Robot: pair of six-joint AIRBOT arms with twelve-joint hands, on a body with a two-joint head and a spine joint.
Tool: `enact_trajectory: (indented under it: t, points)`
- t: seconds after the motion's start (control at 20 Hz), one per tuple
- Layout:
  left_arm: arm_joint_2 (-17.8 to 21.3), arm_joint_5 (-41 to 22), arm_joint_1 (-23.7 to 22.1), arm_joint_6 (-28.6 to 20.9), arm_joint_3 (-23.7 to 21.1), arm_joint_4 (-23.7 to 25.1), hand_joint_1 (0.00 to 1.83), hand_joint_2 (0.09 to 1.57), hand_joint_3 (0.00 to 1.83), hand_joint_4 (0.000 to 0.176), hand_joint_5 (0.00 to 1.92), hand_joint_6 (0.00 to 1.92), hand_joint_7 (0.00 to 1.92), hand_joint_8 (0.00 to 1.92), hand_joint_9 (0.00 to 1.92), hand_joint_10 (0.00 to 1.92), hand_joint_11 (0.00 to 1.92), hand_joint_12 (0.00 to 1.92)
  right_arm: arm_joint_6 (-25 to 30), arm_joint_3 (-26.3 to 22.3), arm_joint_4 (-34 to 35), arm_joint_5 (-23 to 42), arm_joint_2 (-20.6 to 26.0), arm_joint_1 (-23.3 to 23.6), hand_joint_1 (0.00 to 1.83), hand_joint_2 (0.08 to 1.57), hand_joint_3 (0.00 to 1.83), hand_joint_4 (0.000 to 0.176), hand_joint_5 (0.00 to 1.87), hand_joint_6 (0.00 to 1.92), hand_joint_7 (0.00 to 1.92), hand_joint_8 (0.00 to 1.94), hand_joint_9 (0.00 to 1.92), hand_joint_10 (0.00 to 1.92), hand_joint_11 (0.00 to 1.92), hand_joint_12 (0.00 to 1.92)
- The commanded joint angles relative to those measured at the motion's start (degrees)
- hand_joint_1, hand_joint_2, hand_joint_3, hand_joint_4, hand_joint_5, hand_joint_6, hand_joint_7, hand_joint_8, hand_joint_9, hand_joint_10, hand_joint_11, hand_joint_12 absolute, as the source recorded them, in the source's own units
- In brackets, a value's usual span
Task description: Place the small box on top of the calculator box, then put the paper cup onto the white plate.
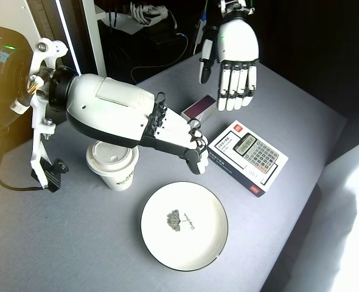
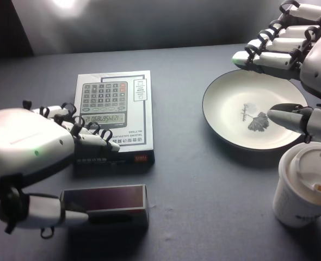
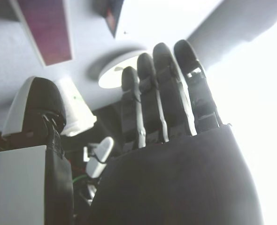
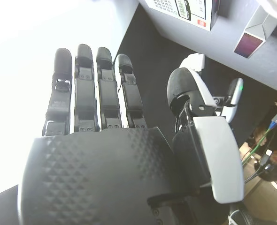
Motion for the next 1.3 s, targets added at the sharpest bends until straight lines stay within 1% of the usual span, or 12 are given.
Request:
enact_trajectory:
  t: [0.0,0.1,0.3,0.6,0.65,0.75,0.8,0.85,1.0,1.05,1.15,1.25]
  points:
    - [0.2,-8.0,0.0,0.1,-0.4,0.0,0.86,1.08,0.00,0.000,0.34,0.00,0.35,0.00,0.39,0.00,0.03,0.85,-0.9,0.3,-0.3,7.2,0.6,0.1,0.24,1.37,0.00,0.000,0.28,0.00,0.32,0.00,0.33,0.00,0.00,0.83]
    - [-0.5,-8.7,1.0,0.2,-1.2,-1.2,0.92,1.06,0.00,0.000,0.31,0.00,0.34,0.00,0.38,0.00,0.00,0.87,-2.0,0.6,0.1,7.9,0.6,-0.2,0.27,1.36,0.00,0.000,0.30,0.01,0.35,0.01,0.36,0.01,0.00,0.91]
    - [-3.2,-12.0,3.3,2.3,-2.7,-5.9,0.93,1.09,0.00,0.000,0.25,0.00,0.27,0.00,0.34,0.00,0.00,0.85,-1.7,4.4,8.1,8.1,0.6,-1.3,0.22,1.38,0.00,0.000,0.27,0.00,0.30,0.00,0.32,0.00,0.00,0.83]
    - [-6.1,-16.3,7.8,4.3,-3.9,-10.0,1.00,1.07,0.00,0.000,0.27,0.01,0.29,0.01,0.36,0.01,0.00,0.85,0.4,7.6,6.3,7.0,0.7,-0.6,0.27,1.38,0.00,0.000,0.30,0.01,0.32,0.01,0.33,0.01,0.00,0.82]
    - [-6.7,-17.5,8.3,5.0,-3.9,-10.5,1.02,1.07,0.00,0.000,0.31,0.01,0.31,0.01,0.37,0.01,0.00,0.89,3.5,8.4,4.0,5.6,0.9,-0.6,0.29,1.37,0.00,0.000,0.32,0.01,0.35,0.01,0.36,0.01,0.00,0.88]
    - [-7.6,-18.9,9.0,5.6,-3.6,-11.1,1.02,1.06,0.00,0.000,0.34,0.02,0.37,0.02,0.41,0.02,0.00,0.94,14.5,10.0,-4.3,3.3,1.7,-0.6,0.28,1.37,0.00,0.000,0.32,0.01,0.35,0.01,0.35,0.01,0.00,0.89]
    - [-8.2,-19.2,9.3,5.8,-3.2,-11.1,1.02,1.06,0.00,0.000,0.34,0.01,0.36,0.01,0.41,0.02,0.00,0.93,23.8,11.3,-11.2,2.4,2.3,-0.6,0.29,1.36,0.00,0.000,0.34,0.01,0.37,0.01,0.37,0.02,0.00,0.94]
    - [-8.5,-19.2,9.5,5.9,-2.9,-11.0,1.01,1.05,0.00,0.000,0.35,0.01,0.37,0.01,0.43,0.02,0.00,1.00,28.7,12.1,-15.5,2.1,2.6,-0.6,0.26,1.37,0.00,0.000,0.32,0.00,0.36,0.00,0.38,0.01,0.00,0.93]
    - [-9.8,-19.6,9.6,6.1,-1.4,-10.6,1.03,1.04,0.00,0.000,0.37,0.01,0.39,0.01,0.43,0.01,0.00,0.96,47.7,13.6,-30.6,1.6,4.5,-0.6,0.28,1.37,0.00,0.000,0.33,0.00,0.37,0.00,0.37,0.01,0.00,0.90]
    - [-10.1,-19.7,9.6,6.2,-1.0,-10.6,1.03,1.05,0.00,0.000,0.37,0.00,0.38,0.00,0.41,0.00,0.00,0.93,49.8,13.6,-32.5,1.6,4.9,-0.6,0.26,1.37,0.00,0.000,0.32,0.00,0.35,0.00,0.35,0.00,0.00,0.85]
    - [-10.9,-19.9,9.9,6.3,-0.2,-10.6,1.03,1.04,0.00,0.000,0.37,0.01,0.35,0.00,0.40,0.00,0.00,0.92,51.5,13.6,-32.8,1.5,5.7,-0.7,0.28,1.37,0.00,0.000,0.33,0.00,0.36,0.00,0.36,0.01,0.00,0.90]
    - [-12.0,-20.2,10.0,6.3,0.8,-10.4,1.02,1.03,0.00,0.000,0.39,0.01,0.36,0.00,0.39,0.00,0.00,0.91,56.7,13.6,-36.4,1.7,6.9,-0.7,0.25,1.38,0.00,0.000,0.31,0.00,0.34,0.00,0.35,0.00,0.00,0.90]
